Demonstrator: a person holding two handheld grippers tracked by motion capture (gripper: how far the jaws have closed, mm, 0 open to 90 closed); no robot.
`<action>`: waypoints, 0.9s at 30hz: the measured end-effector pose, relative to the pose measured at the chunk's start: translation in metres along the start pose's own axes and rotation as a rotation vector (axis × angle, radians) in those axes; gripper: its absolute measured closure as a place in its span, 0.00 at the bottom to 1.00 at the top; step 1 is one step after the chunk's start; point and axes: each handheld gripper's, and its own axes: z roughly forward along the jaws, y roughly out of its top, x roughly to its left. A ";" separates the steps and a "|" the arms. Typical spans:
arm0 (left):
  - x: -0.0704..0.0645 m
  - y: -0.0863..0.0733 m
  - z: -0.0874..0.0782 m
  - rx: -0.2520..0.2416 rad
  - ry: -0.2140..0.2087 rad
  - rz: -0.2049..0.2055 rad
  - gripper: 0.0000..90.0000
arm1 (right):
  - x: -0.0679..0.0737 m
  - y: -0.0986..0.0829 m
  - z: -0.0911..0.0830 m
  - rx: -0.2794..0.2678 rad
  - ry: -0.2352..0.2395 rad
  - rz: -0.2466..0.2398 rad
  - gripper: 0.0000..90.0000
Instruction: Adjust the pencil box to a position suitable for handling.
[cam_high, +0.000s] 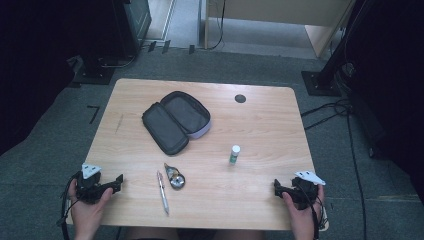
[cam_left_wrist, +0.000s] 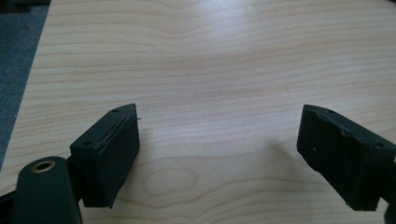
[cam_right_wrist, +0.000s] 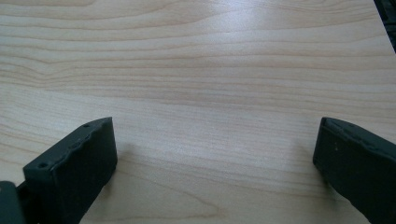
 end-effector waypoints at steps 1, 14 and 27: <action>0.001 0.001 0.000 0.004 -0.003 -0.009 0.15 | 0.000 0.000 0.000 0.000 0.000 0.000 0.00; -0.016 0.028 -0.006 -0.041 -0.063 -0.025 0.15 | 0.000 0.000 0.000 -0.001 0.001 0.000 0.00; -0.072 0.071 0.004 -0.050 -0.155 0.072 0.18 | 0.000 0.000 0.000 0.000 0.000 0.000 0.00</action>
